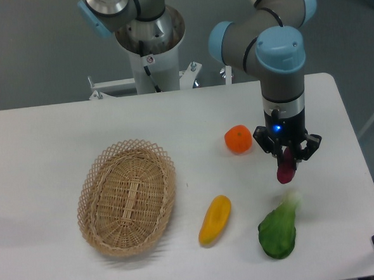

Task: Place the sweet potato on the table
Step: 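Carry the held purple sweet potato toward the open table beside the yellow pepper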

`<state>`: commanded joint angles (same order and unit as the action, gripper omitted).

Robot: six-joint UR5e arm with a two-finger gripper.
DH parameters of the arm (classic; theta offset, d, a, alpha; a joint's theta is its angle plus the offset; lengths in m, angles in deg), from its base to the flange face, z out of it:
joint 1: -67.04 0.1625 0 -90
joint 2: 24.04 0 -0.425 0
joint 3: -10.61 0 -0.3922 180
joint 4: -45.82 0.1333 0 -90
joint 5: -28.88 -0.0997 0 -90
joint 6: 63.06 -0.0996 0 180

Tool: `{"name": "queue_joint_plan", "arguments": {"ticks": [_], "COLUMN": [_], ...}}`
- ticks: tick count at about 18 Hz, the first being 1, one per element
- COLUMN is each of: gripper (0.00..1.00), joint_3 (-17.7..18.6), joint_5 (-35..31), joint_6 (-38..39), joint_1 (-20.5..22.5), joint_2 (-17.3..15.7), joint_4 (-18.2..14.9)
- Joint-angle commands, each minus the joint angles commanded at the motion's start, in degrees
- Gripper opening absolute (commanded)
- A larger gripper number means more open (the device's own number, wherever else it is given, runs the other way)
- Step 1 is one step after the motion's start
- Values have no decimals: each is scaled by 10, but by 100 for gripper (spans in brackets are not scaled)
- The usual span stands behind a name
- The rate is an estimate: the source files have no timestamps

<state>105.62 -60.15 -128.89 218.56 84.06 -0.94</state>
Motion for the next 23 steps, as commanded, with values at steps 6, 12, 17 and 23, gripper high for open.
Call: {"name": "queue_joint_plan", "arguments": {"ticks": [6,12,17,23], "gripper": [26,26,26,26], "joint_3": [23,65,99,128], "joint_5": [-3,-4,-5,-4], "joint_6": [0,-18,-4,153], "joint_1": [4,4,-18,-69], "joint_2": [-4,-20,-29,-24], "joint_4": [1,4,8,12]}}
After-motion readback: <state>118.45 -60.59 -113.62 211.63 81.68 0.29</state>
